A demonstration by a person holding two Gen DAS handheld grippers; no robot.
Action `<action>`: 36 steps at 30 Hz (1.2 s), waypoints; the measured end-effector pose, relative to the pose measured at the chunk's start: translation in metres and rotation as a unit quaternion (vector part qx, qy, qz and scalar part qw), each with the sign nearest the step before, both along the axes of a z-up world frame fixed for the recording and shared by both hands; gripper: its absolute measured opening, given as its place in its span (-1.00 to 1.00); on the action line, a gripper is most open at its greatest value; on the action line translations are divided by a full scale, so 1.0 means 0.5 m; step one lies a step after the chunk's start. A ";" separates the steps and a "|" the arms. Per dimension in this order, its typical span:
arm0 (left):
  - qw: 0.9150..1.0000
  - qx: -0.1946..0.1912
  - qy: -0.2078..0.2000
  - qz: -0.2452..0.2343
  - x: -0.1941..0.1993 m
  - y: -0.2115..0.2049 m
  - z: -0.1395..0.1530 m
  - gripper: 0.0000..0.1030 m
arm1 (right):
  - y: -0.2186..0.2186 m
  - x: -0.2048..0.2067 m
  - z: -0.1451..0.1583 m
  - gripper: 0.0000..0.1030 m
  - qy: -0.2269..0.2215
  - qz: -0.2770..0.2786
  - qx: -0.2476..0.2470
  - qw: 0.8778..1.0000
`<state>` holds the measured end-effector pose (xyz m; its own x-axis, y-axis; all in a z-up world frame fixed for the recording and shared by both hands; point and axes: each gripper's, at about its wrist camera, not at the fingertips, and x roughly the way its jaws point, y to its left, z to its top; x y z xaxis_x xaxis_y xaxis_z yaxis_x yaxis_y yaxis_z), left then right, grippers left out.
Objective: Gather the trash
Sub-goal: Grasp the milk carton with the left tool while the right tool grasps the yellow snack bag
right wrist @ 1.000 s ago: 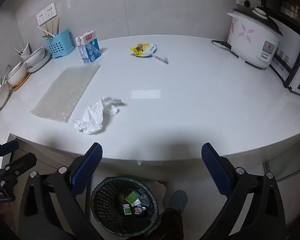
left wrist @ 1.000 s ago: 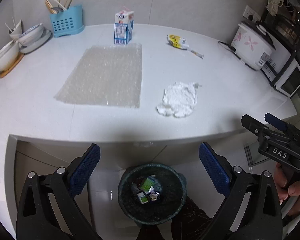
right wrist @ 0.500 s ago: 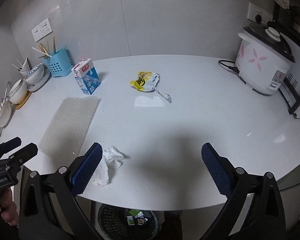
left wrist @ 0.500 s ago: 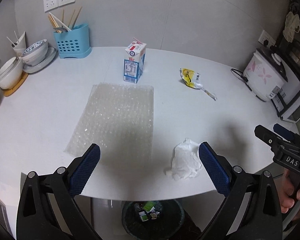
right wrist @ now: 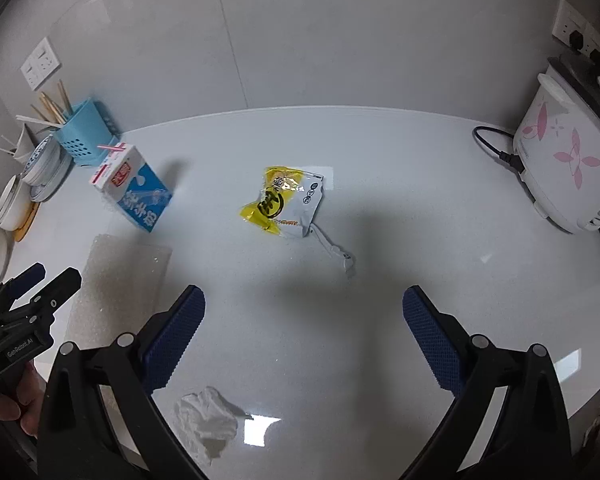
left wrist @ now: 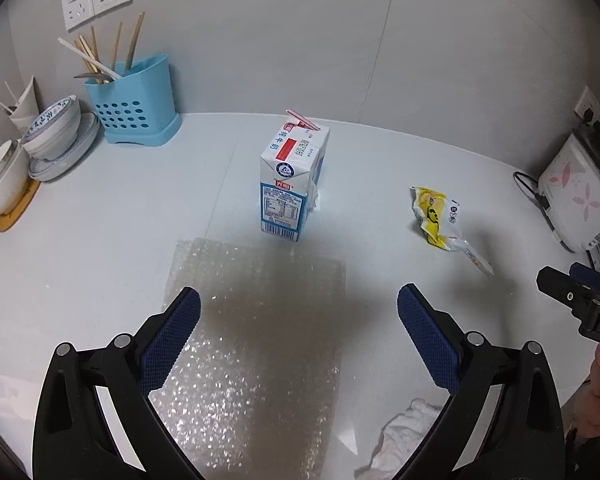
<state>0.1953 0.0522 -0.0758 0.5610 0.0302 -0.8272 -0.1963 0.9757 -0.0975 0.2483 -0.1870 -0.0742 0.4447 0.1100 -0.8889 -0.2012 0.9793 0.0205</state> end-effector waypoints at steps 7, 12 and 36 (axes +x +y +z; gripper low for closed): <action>1.000 -0.001 0.011 0.015 0.109 0.032 -0.054 0.87 | 0.015 0.118 -0.055 0.85 0.039 -0.010 -0.005 0.999; 1.000 0.002 0.013 0.013 0.165 0.043 -0.076 0.87 | 0.045 0.201 -0.090 0.85 0.063 -0.016 -0.005 0.998; 0.999 0.001 0.019 0.025 0.264 0.047 -0.111 -0.10 | 0.125 0.324 -0.252 0.26 0.156 -0.039 -0.047 0.986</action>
<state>0.3273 0.0758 -0.1311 0.5272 0.0589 -0.8477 -0.2491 0.9645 -0.0879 0.4104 -0.1246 -0.2002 0.1521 -0.0042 -0.9884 -0.1227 0.9922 -0.0231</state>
